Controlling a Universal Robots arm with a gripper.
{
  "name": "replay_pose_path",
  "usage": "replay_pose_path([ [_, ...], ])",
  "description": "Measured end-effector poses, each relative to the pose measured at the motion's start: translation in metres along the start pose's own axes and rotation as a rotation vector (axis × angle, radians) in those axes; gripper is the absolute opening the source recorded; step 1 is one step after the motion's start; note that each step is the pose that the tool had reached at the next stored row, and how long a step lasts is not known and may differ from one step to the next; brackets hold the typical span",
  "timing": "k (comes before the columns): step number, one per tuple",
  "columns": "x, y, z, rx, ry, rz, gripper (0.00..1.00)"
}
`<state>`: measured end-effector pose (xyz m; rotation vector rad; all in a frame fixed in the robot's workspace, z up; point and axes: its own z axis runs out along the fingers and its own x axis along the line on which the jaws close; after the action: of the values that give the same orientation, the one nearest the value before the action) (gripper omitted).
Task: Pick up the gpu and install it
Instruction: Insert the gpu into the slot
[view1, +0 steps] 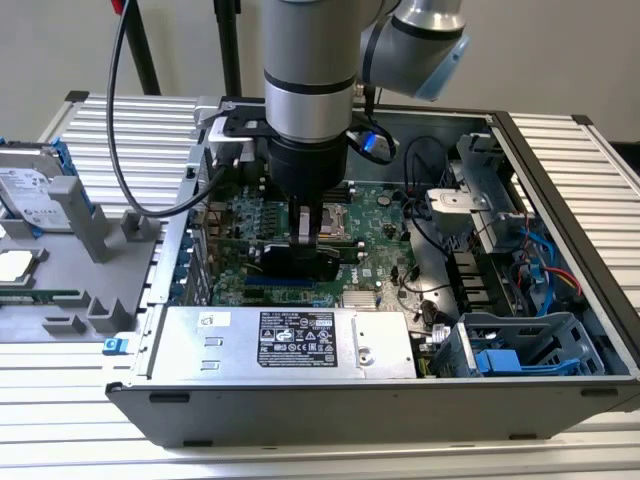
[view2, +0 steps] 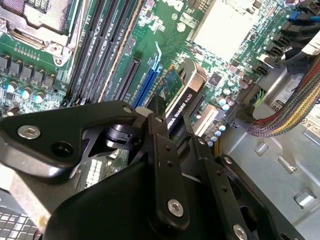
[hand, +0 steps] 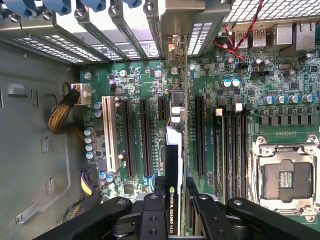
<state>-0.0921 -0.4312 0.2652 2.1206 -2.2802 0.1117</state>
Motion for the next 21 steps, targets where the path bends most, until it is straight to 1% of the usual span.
replay_pose_path([
  [10,-0.0002,0.0001,0.0025,0.0001,-0.0002,0.0,0.0],
  [18,-0.0002,0.0001,0.003,0.0001,0.0003,-0.001,0.0],
  [19,-0.0003,0.0002,0.003,0.0007,0.0015,-0.001,0.0],
  [21,-0.0004,0.0001,0.0031,0.0023,0.0067,-0.001,0.0],
])
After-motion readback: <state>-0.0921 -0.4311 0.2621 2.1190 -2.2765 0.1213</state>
